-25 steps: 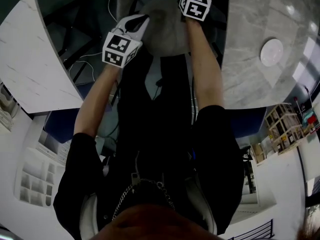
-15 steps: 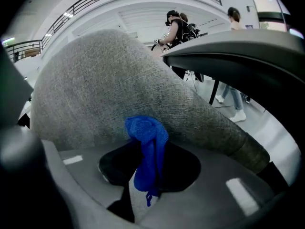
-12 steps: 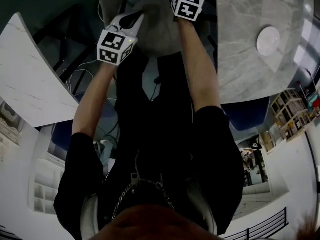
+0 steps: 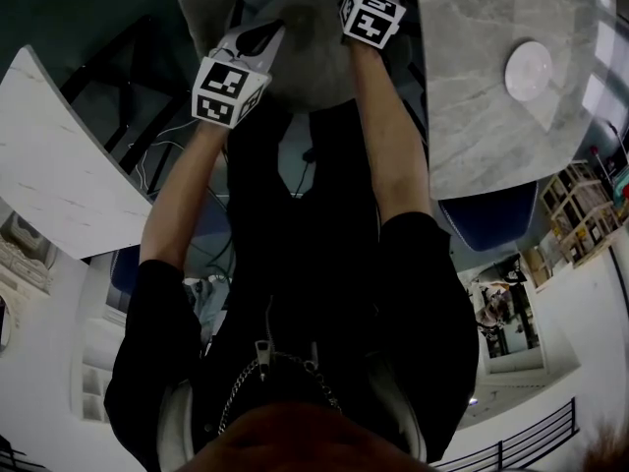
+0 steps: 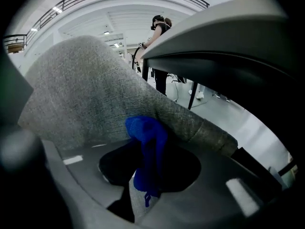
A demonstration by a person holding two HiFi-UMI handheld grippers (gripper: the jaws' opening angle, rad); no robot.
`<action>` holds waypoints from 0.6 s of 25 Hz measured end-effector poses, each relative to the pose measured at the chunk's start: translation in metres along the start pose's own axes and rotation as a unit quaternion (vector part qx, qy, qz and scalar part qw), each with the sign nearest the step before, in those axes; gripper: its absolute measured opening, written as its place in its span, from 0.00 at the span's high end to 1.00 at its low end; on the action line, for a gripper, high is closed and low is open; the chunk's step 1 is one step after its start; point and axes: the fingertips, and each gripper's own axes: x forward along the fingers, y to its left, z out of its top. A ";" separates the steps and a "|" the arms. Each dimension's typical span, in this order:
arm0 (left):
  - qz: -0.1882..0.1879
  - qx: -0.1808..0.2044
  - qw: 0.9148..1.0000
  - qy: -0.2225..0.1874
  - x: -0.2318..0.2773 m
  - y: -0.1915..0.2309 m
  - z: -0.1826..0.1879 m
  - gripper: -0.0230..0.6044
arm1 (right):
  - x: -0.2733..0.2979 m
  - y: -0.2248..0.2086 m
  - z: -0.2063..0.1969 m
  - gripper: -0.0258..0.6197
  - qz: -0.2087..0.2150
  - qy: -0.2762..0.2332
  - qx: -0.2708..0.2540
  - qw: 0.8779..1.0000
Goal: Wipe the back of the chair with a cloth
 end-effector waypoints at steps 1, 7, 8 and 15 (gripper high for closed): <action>-0.002 0.001 1.000 0.000 0.001 -0.001 0.000 0.95 | -0.001 -0.004 -0.001 0.79 -0.008 -0.002 0.004 1.000; -0.006 0.005 1.000 0.005 0.004 -0.008 -0.002 0.95 | -0.015 -0.034 -0.012 0.80 -0.064 -0.002 0.040 0.997; -0.005 0.005 1.000 0.006 0.003 -0.009 -0.003 0.95 | -0.017 -0.038 -0.015 0.80 -0.069 -0.001 0.043 0.997; 0.005 0.001 1.000 0.001 -0.004 -0.013 -0.007 0.95 | -0.029 -0.054 -0.025 0.80 -0.096 -0.009 0.060 0.994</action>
